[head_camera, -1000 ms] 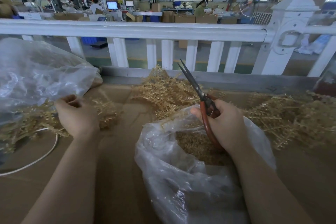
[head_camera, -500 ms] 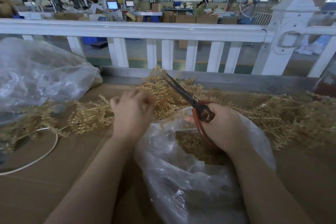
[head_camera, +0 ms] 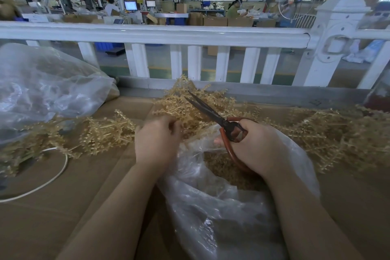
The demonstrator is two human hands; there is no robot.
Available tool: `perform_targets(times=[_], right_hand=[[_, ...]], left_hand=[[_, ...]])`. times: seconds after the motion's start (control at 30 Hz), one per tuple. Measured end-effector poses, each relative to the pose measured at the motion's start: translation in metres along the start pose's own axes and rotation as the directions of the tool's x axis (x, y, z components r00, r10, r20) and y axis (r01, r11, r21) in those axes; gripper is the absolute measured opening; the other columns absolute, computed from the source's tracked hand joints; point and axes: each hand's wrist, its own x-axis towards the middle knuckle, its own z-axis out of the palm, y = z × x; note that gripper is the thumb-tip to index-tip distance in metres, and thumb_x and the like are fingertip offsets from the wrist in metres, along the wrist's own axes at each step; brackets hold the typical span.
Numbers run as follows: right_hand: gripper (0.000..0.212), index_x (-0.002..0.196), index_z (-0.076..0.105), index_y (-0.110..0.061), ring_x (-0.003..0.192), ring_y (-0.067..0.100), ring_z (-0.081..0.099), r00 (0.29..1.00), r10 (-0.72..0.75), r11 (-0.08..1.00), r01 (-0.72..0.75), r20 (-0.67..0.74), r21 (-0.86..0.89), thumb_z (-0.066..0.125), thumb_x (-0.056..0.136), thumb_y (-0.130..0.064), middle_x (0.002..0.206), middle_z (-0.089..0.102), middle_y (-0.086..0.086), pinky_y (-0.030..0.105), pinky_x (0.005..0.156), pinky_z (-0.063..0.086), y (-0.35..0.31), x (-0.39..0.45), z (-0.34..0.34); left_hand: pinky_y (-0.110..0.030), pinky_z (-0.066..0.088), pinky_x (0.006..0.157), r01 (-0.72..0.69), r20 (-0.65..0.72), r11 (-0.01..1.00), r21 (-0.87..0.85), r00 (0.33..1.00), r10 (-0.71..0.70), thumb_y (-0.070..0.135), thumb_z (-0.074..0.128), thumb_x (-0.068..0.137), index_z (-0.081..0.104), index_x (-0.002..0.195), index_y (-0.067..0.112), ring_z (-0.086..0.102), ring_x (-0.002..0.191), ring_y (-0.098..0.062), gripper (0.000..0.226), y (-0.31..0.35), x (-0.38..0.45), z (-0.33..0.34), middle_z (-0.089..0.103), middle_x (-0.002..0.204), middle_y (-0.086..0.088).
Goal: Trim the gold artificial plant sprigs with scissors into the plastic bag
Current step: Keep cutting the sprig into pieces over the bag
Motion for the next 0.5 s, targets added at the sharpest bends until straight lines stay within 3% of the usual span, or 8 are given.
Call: perform_targets(times=[0.07, 0.13, 0.17, 0.23, 0.4, 0.5], right_hand=[[0.035, 0.093, 0.057, -0.044, 0.07, -0.005, 0.052, 1.0, 0.011, 1.0, -0.011, -0.003, 0.02, 0.062, 0.082, -0.076, 0.078, 0.063, -0.023, 0.015, 0.055, 0.032, 0.0, 0.0, 0.0], [0.039, 0.093, 0.06, -0.038, 0.073, -0.001, 0.056, 0.999, 0.033, 0.998, -0.032, -0.01, 0.052, 0.064, 0.082, -0.074, 0.08, 0.065, -0.02, 0.016, 0.056, 0.037, 0.001, 0.0, 0.001], [0.04, 0.093, 0.061, -0.036, 0.074, 0.0, 0.058, 0.999, 0.045, 0.996, -0.044, -0.019, 0.082, 0.066, 0.08, -0.074, 0.08, 0.065, -0.02, 0.017, 0.058, 0.039, 0.002, 0.0, 0.001], [0.04, 0.09, 0.06, -0.039, 0.076, -0.003, 0.058, 0.997, 0.069, 0.987, -0.063, -0.04, 0.15, 0.069, 0.076, -0.075, 0.08, 0.064, -0.024, 0.016, 0.06, 0.039, 0.001, -0.001, 0.001], [0.037, 0.084, 0.057, -0.044, 0.074, -0.009, 0.056, 0.991, 0.109, 0.962, -0.085, -0.079, 0.261, 0.071, 0.07, -0.076, 0.077, 0.061, -0.03, 0.012, 0.06, 0.035, -0.002, -0.004, -0.001], [0.048, 0.08, 0.058, -0.045, 0.071, -0.009, 0.059, 0.989, 0.121, 0.951, -0.09, -0.088, 0.294, 0.06, 0.06, -0.088, 0.073, 0.064, -0.028, 0.011, 0.059, 0.034, -0.004, -0.004, -0.002]], left_hand=[[-0.026, 0.047, 0.059, 0.12, -0.034, 0.918, -0.378, 0.989, -0.144, 0.031, 0.059, 0.097, 0.075, 0.085, 0.02, 0.056, 0.055, 0.001, 0.023, 0.003, 0.004, -0.006, 0.067, 0.065, 0.007], [-0.023, 0.048, 0.058, 0.227, 0.076, 0.675, -0.702, 0.966, -0.247, 0.028, 0.063, 0.096, 0.075, 0.078, 0.017, 0.058, 0.057, -0.003, 0.025, 0.007, 0.007, -0.013, 0.071, 0.068, 0.001], [-0.024, 0.05, 0.062, 0.268, 0.145, 0.559, -0.785, 0.956, -0.255, 0.027, 0.063, 0.097, 0.076, 0.077, 0.016, 0.06, 0.063, -0.008, 0.026, 0.01, 0.008, -0.015, 0.072, 0.072, -0.002], [-0.025, 0.049, 0.066, 0.306, 0.225, 0.43, -0.849, 0.947, -0.23, 0.025, 0.062, 0.097, 0.077, 0.077, 0.016, 0.057, 0.067, -0.013, 0.027, 0.015, 0.007, -0.017, 0.071, 0.076, -0.005], [-0.017, 0.049, 0.061, 0.298, 0.261, 0.33, -0.895, 0.953, -0.153, 0.02, 0.06, 0.097, 0.074, 0.084, 0.009, 0.057, 0.061, -0.006, 0.022, 0.023, 0.005, -0.016, 0.072, 0.074, 0.003], [-0.017, 0.051, 0.061, 0.29, 0.269, 0.295, -0.91, 0.957, -0.111, 0.02, 0.061, 0.094, 0.072, 0.087, 0.005, 0.062, 0.063, -0.007, 0.021, 0.024, 0.004, -0.017, 0.075, 0.079, -0.002]])
